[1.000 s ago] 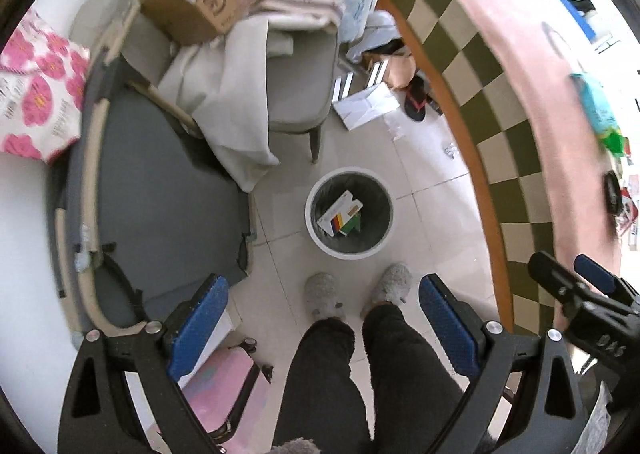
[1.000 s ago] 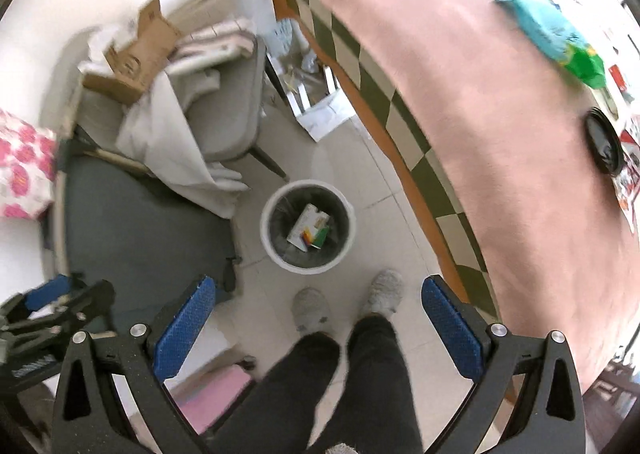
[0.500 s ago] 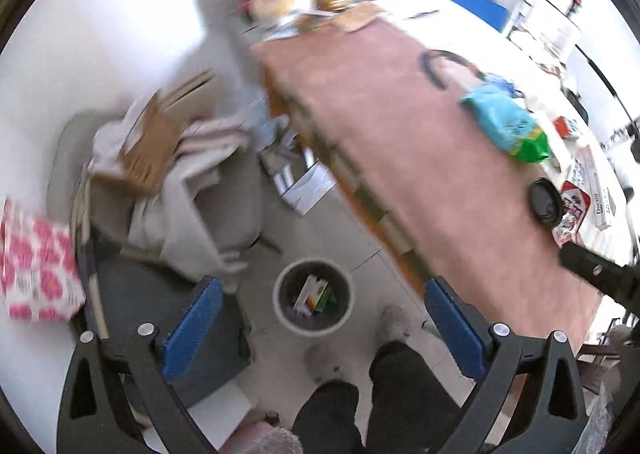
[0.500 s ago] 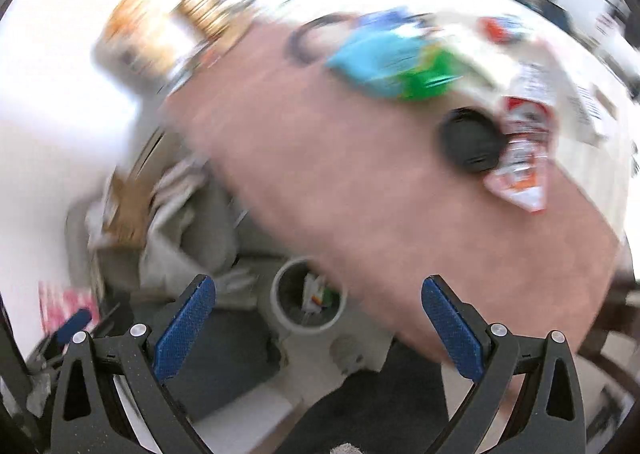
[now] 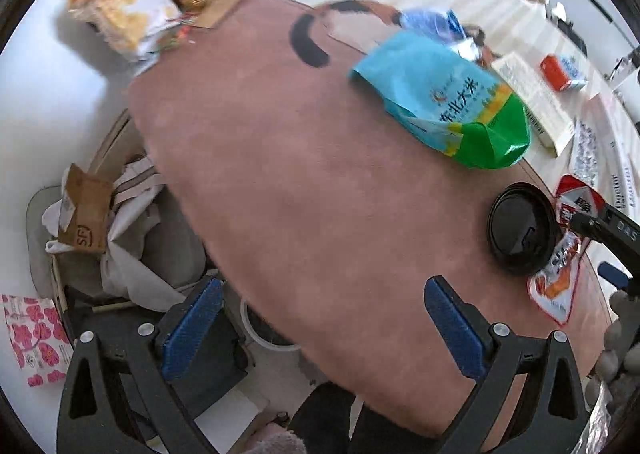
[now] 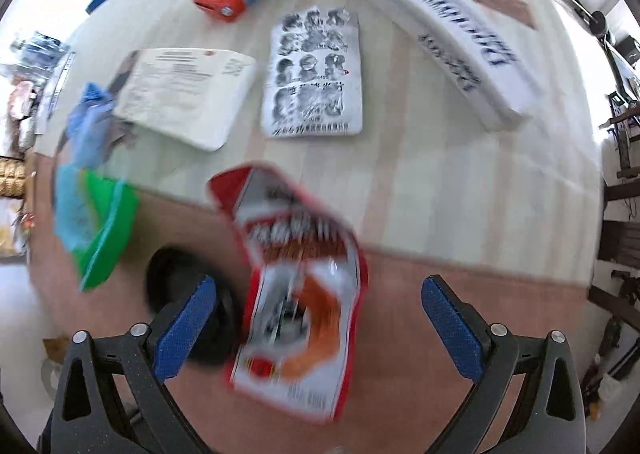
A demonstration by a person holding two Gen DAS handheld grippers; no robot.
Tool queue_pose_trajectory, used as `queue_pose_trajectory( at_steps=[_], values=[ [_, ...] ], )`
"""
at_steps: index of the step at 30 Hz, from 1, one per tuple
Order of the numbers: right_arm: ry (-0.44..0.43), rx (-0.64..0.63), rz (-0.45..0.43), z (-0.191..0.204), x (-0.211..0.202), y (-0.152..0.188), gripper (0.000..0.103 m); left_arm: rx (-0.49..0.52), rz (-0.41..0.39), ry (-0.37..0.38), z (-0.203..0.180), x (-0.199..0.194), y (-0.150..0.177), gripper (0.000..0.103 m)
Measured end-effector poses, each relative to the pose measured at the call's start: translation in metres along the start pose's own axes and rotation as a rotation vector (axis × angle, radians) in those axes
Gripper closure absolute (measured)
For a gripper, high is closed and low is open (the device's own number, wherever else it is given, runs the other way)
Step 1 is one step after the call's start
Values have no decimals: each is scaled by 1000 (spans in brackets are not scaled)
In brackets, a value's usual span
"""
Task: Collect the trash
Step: 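Move both tools back over the table toward the lid and wrapper, then grasp the black round lid with left tool while right tool grasps the red wrapper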
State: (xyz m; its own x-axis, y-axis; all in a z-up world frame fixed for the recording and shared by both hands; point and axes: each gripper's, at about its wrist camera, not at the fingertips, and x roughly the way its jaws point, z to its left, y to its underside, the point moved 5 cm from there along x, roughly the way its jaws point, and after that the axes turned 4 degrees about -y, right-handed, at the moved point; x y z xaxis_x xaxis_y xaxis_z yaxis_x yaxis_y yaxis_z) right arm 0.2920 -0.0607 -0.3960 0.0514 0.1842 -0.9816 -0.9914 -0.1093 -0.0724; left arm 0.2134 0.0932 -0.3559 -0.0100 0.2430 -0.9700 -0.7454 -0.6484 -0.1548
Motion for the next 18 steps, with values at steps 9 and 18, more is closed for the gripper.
queue_pose_trajectory(
  at_steps=[9, 18],
  values=[
    [5, -144, -76, 25, -1, -17, 76, 82, 78, 63, -65, 24, -23, 0],
    [-25, -145, -79, -45, -41, -29, 103, 216, 105, 152, -130, 24, -25, 0]
  ],
)
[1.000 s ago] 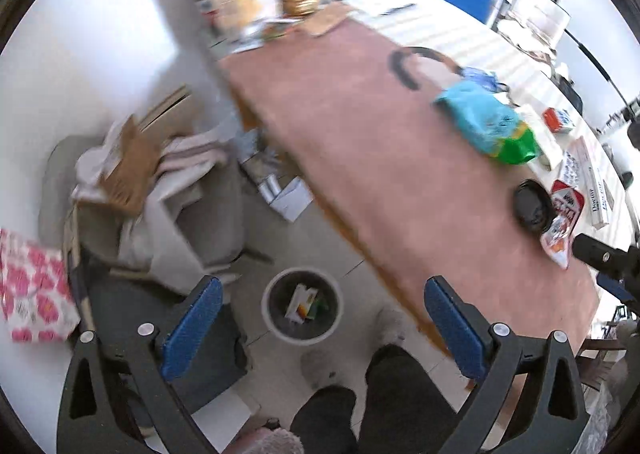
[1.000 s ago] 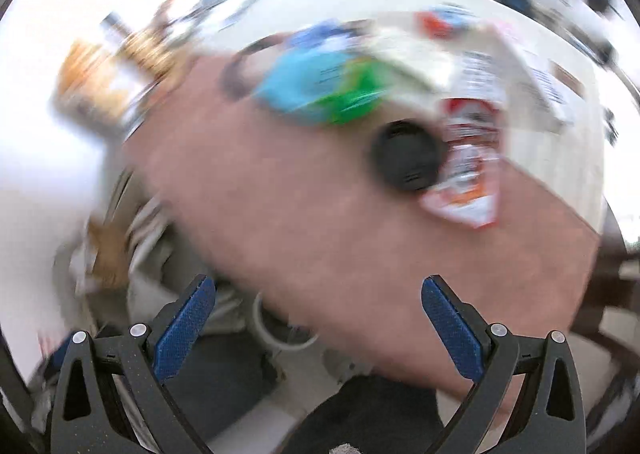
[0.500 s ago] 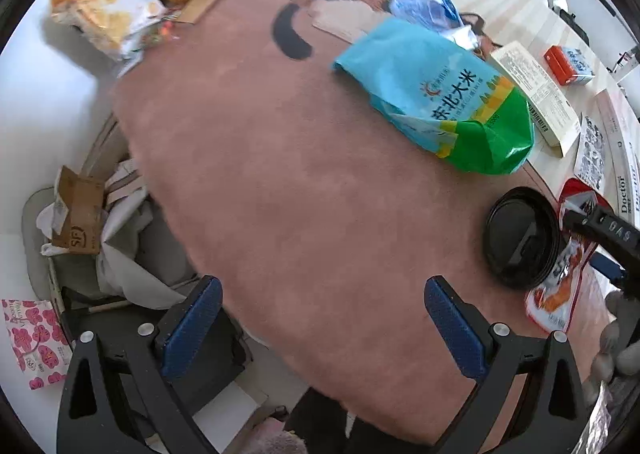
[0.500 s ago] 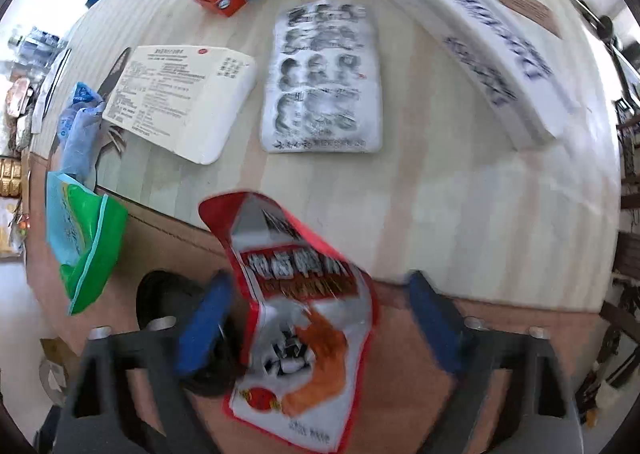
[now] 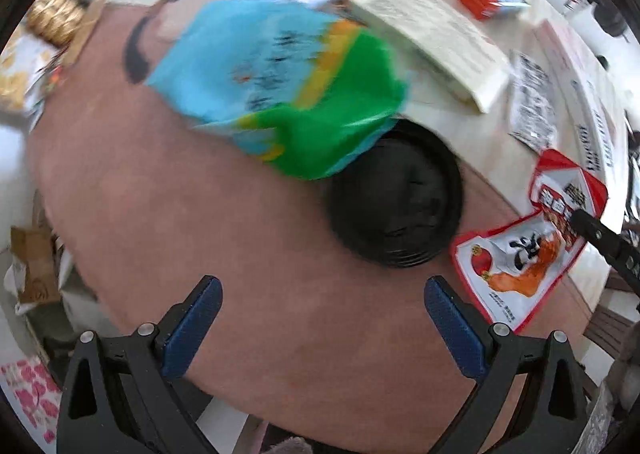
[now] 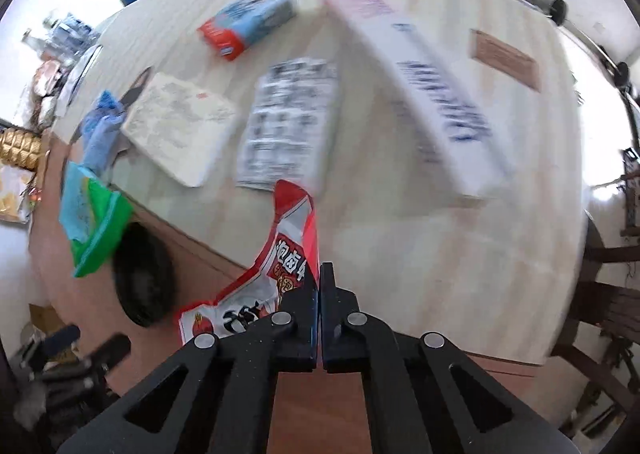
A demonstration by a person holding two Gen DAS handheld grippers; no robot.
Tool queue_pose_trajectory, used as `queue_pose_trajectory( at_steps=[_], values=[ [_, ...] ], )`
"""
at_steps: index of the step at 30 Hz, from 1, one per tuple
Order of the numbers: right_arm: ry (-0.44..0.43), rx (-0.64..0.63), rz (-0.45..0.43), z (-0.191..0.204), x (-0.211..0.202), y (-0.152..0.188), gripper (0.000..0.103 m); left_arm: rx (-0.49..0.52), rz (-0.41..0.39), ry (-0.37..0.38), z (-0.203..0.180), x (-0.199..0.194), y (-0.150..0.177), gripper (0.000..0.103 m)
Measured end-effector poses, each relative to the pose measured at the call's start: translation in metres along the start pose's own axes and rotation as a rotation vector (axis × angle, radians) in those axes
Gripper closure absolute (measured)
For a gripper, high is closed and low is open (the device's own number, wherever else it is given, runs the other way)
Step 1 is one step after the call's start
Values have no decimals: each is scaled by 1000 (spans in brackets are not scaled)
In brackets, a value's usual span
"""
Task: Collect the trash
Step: 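Grasp the black round lid with left tool while right tool grasps the red wrapper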
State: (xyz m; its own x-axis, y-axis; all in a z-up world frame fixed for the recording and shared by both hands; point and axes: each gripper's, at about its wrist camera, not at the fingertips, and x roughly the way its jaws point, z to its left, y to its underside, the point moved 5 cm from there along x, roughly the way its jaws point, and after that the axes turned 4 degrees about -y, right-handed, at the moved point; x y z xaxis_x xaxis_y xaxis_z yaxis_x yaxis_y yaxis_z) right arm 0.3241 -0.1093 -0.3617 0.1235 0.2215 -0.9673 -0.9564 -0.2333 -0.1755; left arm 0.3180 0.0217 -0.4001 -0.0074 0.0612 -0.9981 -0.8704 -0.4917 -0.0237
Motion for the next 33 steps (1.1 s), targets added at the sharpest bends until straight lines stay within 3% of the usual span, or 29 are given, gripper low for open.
queue_pose_trajectory(
  at_steps=[5, 7, 13, 19, 23, 25, 33],
  values=[
    [28, 69, 13, -57, -8, 12, 102, 17, 22, 20, -23, 9, -16, 0],
    [3, 133, 38, -76, 0, 18, 100, 15, 35, 22, -27, 15, -25, 0],
    [-58, 266, -12, -108, -1, 22, 89, -3, 64, 33, -33, 30, -50, 0],
    [-82, 315, -39, -137, -12, 32, 82, -9, 84, 32, -47, 46, -73, 1],
    [-64, 274, -58, -117, -6, 22, 83, -7, 54, 18, -49, 45, -77, 12],
    [-55, 254, -75, -103, -1, 16, 95, -6, 32, 20, -49, 43, -67, 18],
    [-64, 172, -125, -75, -20, 11, 102, -8, -9, 40, -39, 27, -34, 18]
  ],
)
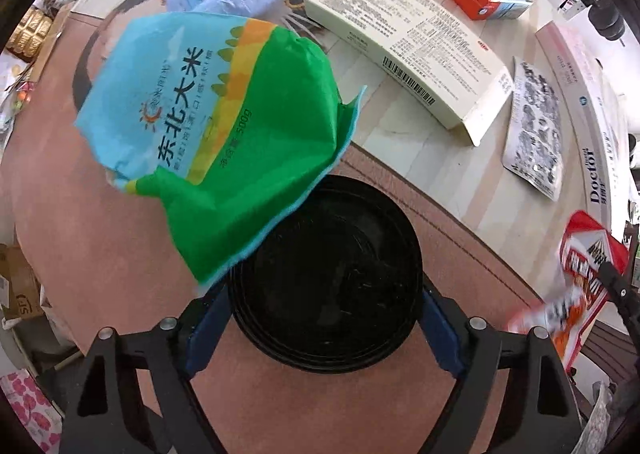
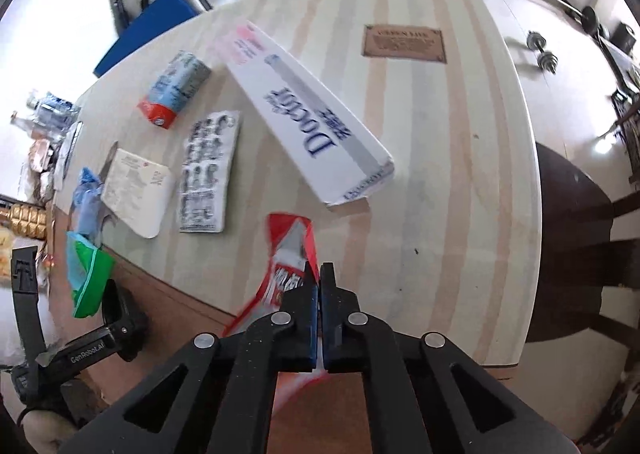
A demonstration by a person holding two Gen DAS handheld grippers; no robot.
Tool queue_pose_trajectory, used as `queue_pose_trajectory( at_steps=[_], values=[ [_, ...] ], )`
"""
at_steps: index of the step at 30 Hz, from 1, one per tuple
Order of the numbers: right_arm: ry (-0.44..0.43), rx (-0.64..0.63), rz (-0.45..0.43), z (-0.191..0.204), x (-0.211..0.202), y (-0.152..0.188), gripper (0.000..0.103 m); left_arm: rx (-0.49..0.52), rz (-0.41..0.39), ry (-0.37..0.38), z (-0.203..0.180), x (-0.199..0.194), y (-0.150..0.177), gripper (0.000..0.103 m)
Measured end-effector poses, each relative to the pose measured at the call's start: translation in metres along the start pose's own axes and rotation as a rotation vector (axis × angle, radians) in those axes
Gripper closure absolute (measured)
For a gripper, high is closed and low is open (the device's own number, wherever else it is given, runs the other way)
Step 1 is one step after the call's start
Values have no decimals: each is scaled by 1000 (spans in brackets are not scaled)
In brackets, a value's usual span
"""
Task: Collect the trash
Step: 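Grasp the black round lid with left tool while right tool grasps the red wrapper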
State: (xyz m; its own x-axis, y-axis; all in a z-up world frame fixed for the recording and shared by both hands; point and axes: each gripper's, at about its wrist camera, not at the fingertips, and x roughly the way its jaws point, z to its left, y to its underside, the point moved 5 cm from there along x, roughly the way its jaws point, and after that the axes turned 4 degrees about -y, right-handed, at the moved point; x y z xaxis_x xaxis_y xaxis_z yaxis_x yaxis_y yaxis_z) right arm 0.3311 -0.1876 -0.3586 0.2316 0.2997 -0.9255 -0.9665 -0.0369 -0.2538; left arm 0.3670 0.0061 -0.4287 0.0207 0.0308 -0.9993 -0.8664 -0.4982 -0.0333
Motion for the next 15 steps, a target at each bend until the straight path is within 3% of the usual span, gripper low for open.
queue_pose_trajectory(
  at_steps=[15],
  values=[
    [-48, -124, -55, 48, -45, 2, 102, -62, -175, 11, 47, -86, 56, 18]
  ],
)
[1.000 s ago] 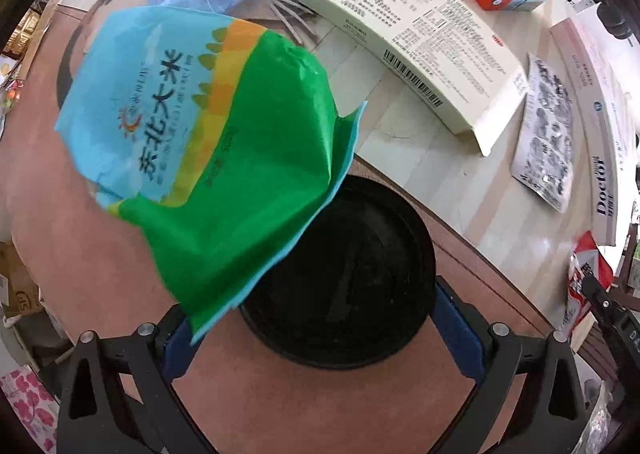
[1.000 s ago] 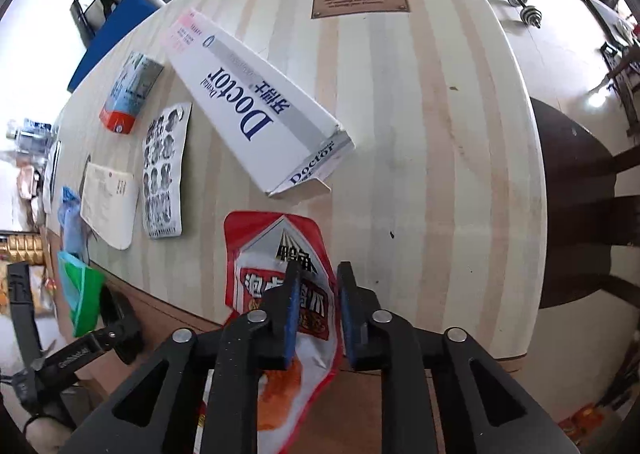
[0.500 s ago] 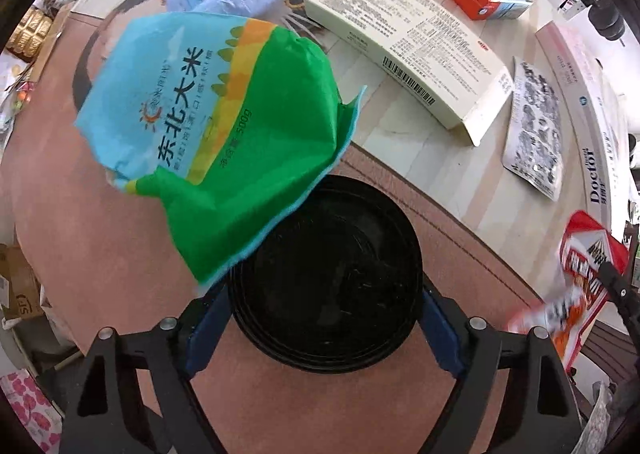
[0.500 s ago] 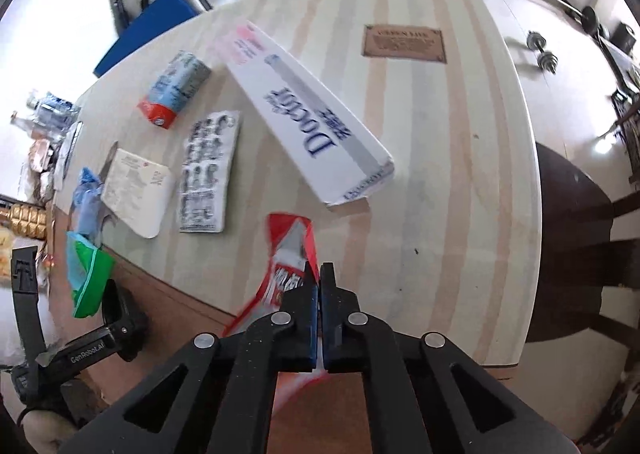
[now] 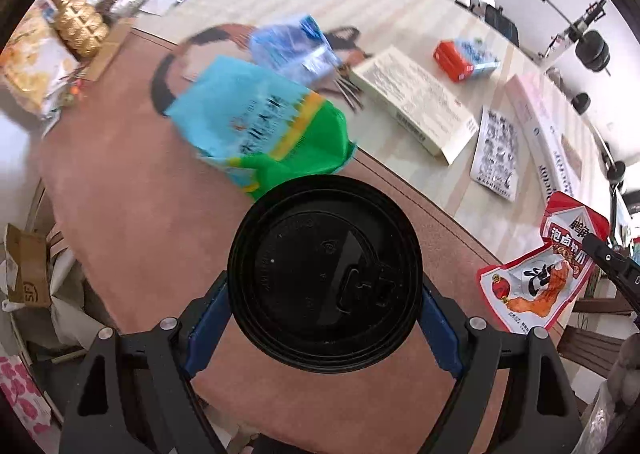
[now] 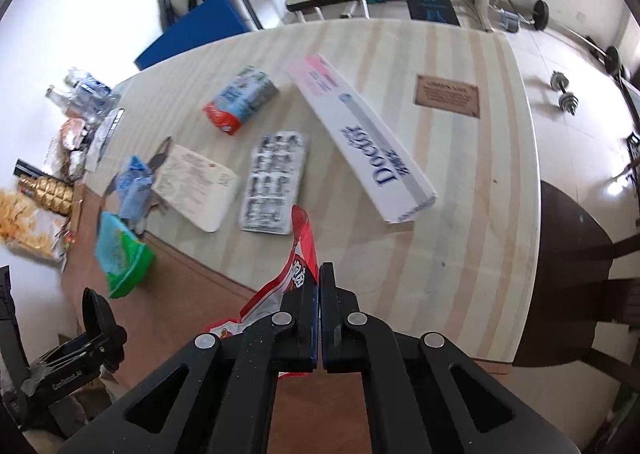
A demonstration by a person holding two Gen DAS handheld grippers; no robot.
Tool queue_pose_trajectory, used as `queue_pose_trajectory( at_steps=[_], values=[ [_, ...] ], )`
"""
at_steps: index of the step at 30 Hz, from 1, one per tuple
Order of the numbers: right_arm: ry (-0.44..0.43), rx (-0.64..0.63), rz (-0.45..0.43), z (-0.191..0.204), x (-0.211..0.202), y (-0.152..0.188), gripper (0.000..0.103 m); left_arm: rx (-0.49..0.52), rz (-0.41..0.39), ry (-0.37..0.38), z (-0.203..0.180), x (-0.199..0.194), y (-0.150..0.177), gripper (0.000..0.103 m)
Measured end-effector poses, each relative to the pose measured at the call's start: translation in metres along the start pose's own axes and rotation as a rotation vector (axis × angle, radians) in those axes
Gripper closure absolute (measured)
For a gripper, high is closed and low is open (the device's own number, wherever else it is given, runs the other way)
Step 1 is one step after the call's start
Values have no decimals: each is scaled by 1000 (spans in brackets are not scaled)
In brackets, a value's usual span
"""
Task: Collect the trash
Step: 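Grasp the black round lid with left tool while right tool grasps the red wrapper, then carry the black lid and red wrapper down to the wastebasket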
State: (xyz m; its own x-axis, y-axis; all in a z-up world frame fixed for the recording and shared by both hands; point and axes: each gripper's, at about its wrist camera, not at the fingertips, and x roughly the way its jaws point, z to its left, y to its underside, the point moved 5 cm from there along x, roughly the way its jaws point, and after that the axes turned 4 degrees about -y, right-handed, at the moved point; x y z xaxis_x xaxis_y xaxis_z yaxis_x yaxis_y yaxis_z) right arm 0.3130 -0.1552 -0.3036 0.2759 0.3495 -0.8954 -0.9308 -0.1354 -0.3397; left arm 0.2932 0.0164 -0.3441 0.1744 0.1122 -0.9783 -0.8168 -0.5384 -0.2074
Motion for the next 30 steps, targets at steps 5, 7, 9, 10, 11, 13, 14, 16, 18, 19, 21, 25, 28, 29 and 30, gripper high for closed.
queue_pose_trajectory(
  at_steps=[5, 7, 9, 10, 11, 13, 14, 16, 18, 19, 21, 25, 28, 29, 30],
  values=[
    [-35, -61, -19, 37, -19, 11, 102, -28, -58, 10, 36, -21, -2, 18],
    [-51, -90, -27, 55, -26, 18, 103, -41, -88, 6, 49, -32, 3, 18],
    [-73, -120, -30, 76, -32, 30, 102, -55, -109, 4, 64, -42, 9, 18],
    [-82, -134, -31, 87, -34, 37, 102, -66, -119, 2, 73, -48, 15, 18],
    [-90, -144, -30, 95, -37, 43, 102, -75, -126, 1, 80, -52, 20, 18],
    [-110, -176, -22, 117, -39, 61, 102, -102, -138, -4, 101, -59, 34, 18],
    [-121, -192, -15, 129, -39, 73, 102, -116, -141, -6, 111, -62, 42, 18],
    [-141, -221, 4, 152, -36, 96, 103, -148, -141, -12, 136, -64, 61, 18],
    [-158, -250, 28, 175, -31, 123, 102, -182, -138, -24, 164, -65, 83, 18],
    [-167, -268, 44, 188, -26, 139, 103, -202, -134, -32, 179, -64, 95, 18],
    [-179, -308, 85, 214, -14, 176, 102, -241, -120, -35, 207, -59, 117, 18],
    [-179, -401, 166, 255, 23, 249, 103, -334, -66, -43, 266, -29, 164, 18],
    [-151, -481, 239, 276, 69, 305, 103, -416, 6, -36, 308, 13, 200, 18],
    [-136, -506, 267, 281, 89, 325, 103, -442, 31, -27, 320, 28, 212, 18],
    [-121, -528, 293, 285, 109, 343, 103, -469, 58, -15, 332, 48, 226, 18]
  ],
)
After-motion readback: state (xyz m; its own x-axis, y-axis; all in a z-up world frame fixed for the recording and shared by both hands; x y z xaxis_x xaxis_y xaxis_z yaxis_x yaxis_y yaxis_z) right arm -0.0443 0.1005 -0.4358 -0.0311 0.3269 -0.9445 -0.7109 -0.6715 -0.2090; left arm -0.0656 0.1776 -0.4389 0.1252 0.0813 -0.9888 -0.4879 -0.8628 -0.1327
